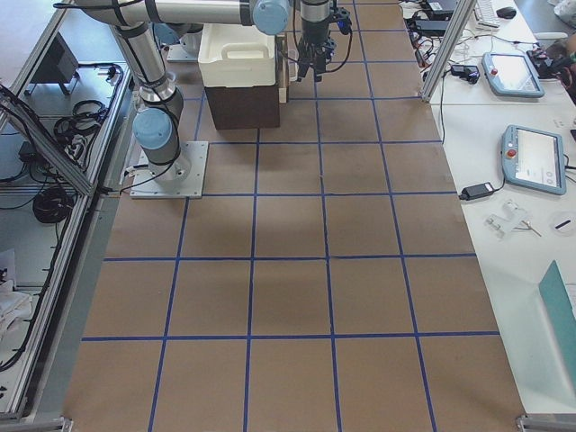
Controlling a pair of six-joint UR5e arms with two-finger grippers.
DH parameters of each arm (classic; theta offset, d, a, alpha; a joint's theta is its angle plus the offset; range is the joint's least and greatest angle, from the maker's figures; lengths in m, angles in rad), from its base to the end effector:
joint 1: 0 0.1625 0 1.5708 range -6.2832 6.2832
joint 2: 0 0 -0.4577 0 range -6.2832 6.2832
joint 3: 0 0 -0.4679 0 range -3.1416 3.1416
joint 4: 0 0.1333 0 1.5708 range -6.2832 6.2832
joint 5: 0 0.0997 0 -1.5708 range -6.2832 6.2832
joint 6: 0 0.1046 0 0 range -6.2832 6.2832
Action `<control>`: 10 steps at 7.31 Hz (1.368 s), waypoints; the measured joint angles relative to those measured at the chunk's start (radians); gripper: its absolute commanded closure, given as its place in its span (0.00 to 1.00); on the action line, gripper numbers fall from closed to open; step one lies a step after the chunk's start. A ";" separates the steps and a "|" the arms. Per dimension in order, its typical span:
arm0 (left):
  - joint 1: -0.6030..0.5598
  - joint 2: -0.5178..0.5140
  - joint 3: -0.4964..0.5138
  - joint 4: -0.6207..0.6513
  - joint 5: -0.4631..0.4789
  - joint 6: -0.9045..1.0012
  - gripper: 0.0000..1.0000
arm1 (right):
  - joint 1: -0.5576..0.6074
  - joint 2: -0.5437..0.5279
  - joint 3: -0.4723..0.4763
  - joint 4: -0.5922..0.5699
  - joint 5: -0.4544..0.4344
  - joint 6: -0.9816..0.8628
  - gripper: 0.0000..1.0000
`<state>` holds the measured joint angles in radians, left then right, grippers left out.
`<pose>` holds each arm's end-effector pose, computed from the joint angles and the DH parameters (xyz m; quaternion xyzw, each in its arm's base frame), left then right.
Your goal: Put scissors in drawer and close it
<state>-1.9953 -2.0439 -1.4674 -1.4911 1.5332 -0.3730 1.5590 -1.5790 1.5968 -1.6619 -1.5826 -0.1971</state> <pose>-0.4177 -0.5909 0.2722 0.0228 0.9891 0.1404 0.0390 0.1253 -0.5727 0.5148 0.0922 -0.9950 0.0358 0.0097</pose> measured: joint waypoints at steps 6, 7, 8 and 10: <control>-0.024 0.009 -0.004 -0.095 -0.027 0.000 0.00 | 0.001 -0.002 0.000 0.001 -0.005 -0.019 0.00; -0.027 0.013 -0.008 -0.102 -0.026 0.000 0.00 | 0.001 -0.002 0.000 0.001 -0.005 -0.019 0.00; -0.028 0.017 -0.013 -0.103 -0.024 0.000 0.00 | 0.001 -0.002 0.000 0.000 -0.002 -0.018 0.00; -0.022 0.021 -0.008 -0.076 -0.024 0.000 0.00 | 0.001 0.000 0.000 0.000 0.000 -0.015 0.00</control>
<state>-2.0176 -2.0234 -1.4753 -1.5669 1.5090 -0.3727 1.5600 -1.5795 1.5969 -1.6623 -1.5821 -0.2123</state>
